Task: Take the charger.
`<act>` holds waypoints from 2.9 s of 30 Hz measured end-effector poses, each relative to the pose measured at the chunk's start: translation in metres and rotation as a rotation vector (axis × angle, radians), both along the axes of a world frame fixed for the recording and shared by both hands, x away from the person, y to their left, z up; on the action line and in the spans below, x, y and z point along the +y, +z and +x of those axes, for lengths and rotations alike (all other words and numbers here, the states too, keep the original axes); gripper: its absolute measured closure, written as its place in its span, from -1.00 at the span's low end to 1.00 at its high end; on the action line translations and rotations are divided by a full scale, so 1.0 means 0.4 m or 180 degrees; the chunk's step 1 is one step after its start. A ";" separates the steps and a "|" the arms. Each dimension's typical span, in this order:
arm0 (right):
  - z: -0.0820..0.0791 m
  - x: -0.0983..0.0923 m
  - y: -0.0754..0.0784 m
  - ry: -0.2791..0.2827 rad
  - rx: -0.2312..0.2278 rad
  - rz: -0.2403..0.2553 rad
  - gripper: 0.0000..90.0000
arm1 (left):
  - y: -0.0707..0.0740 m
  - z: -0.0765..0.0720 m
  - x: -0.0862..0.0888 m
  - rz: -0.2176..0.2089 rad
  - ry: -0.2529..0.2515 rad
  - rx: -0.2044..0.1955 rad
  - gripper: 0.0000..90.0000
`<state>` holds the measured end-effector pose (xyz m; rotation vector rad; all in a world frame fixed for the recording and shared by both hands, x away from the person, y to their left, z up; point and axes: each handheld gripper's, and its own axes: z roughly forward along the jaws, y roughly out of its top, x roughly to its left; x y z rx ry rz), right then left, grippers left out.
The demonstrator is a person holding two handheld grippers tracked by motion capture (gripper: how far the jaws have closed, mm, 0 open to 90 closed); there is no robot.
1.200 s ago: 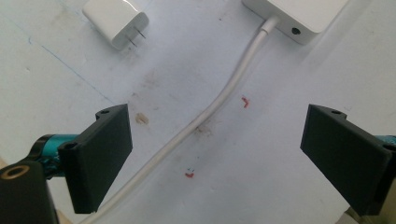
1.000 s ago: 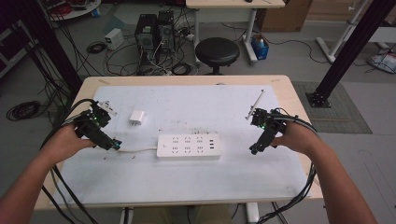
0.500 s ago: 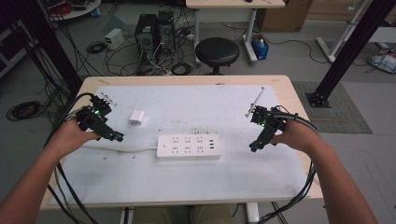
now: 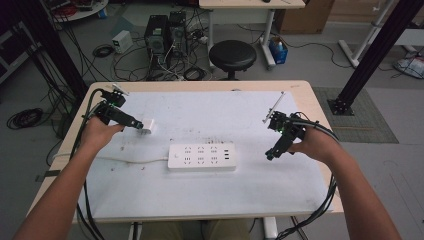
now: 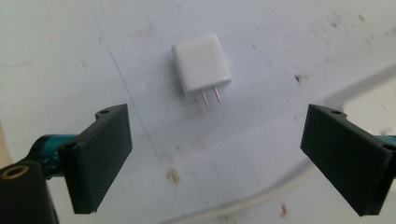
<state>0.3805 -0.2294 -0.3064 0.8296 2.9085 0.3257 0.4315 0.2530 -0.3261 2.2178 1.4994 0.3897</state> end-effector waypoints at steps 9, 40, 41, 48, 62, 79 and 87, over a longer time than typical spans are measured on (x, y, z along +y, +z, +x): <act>0.005 0.003 -0.016 -0.0023 0.0061 0.0034 -0.98 | -0.089 0.101 -0.012 0.0028 0.0281 0.0073 -0.80; 0.008 0.001 -0.035 0.0009 0.0140 0.0023 -0.98 | -0.221 0.181 -0.061 0.0145 0.0363 0.0296 -0.47; 0.008 0.001 -0.036 -0.0002 0.0145 0.0024 -0.98 | -0.222 0.182 -0.062 0.0123 0.0359 0.0291 -0.43; 0.008 -0.006 -0.036 -0.0034 0.0136 0.0070 -0.98 | -0.229 0.182 -0.072 0.0104 0.0289 0.0285 -0.16; 0.005 -0.014 -0.038 -0.0039 0.0114 0.0105 -0.98 | -0.177 0.155 -0.062 0.0155 -0.0028 0.0066 -0.06; -0.003 0.000 -0.039 0.0023 0.0049 0.0189 -0.98 | 0.005 -0.023 -0.073 -0.0089 -0.1272 -0.0395 -0.06; -0.013 0.006 -0.034 0.0030 0.0003 0.0192 -0.98 | 0.047 -0.092 -0.087 -0.0137 -0.1793 -0.0547 -0.06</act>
